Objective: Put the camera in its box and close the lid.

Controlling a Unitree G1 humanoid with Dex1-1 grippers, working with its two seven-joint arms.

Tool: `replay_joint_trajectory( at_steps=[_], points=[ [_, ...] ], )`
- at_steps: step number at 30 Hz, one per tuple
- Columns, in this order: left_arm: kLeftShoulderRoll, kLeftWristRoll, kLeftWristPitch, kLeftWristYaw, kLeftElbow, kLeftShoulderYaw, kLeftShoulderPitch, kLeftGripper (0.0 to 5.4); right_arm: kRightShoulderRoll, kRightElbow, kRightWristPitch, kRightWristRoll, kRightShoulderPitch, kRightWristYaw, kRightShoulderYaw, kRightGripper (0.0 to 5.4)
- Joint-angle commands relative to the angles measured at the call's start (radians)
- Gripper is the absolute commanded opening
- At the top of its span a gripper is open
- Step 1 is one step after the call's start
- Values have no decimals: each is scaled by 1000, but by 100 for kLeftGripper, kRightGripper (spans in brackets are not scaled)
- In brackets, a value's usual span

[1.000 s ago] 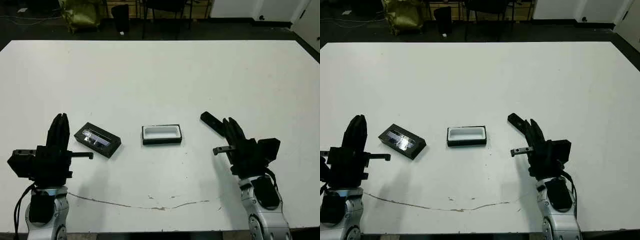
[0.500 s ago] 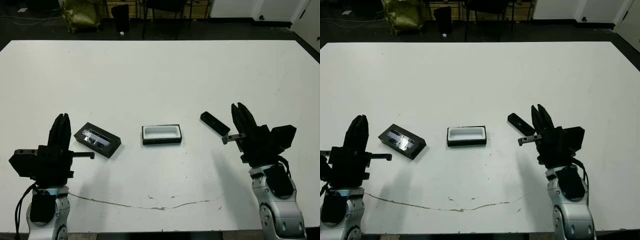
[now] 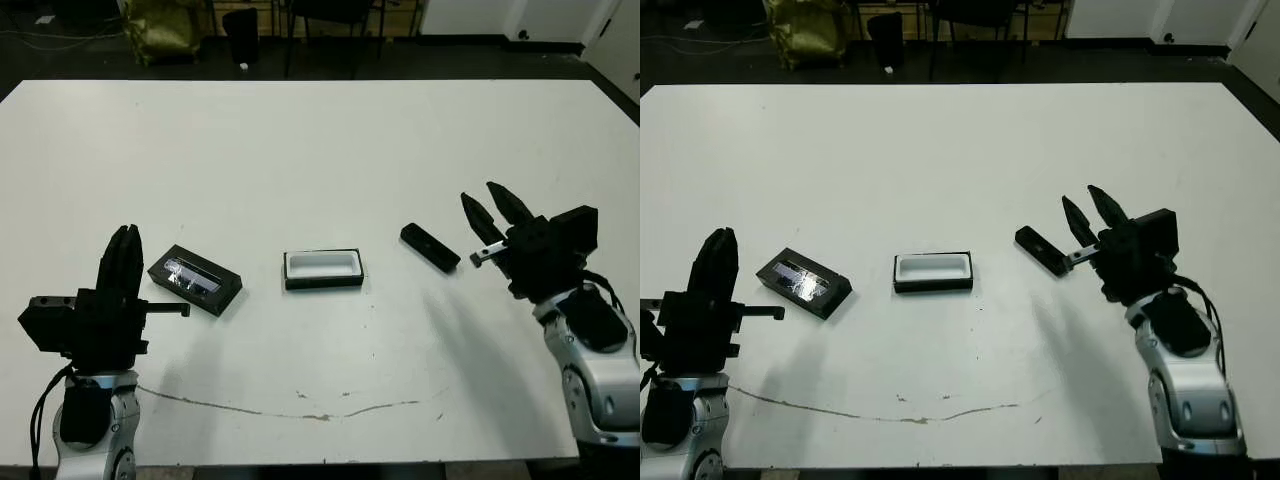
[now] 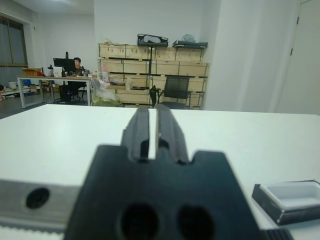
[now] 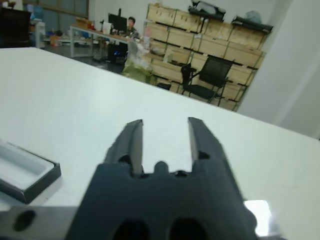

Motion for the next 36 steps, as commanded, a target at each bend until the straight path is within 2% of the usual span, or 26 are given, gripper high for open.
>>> replay_joint_trajectory(
  at_steps=[1,7,11,14,20,23,27,31,36],
  points=[
    [13,2,4,-5,20,3,2,0,-25,37,32,7,-12,30,0,233],
    [11,-4,35,-3,-5,-1,12,0,-48,73,44,-1,-34,70,7,364],
    [12,-4,59,-1,-19,-3,17,0,-74,75,115,2,-50,94,21,448],
    [10,2,52,-1,-16,-2,16,0,-87,81,178,30,-68,126,20,424],
    [10,0,55,-1,-17,-2,17,0,-101,106,251,59,-99,166,20,301],
    [10,1,51,-2,-13,-2,15,0,-115,115,285,56,-111,178,30,269],
    [9,-9,78,1,-29,-3,20,0,-135,121,371,62,-140,192,43,242],
    [9,1,84,4,-35,-3,23,0,-160,135,394,30,-169,200,75,161],
    [8,1,97,7,-44,-3,25,0,-181,165,409,10,-202,220,103,177]
  ],
)
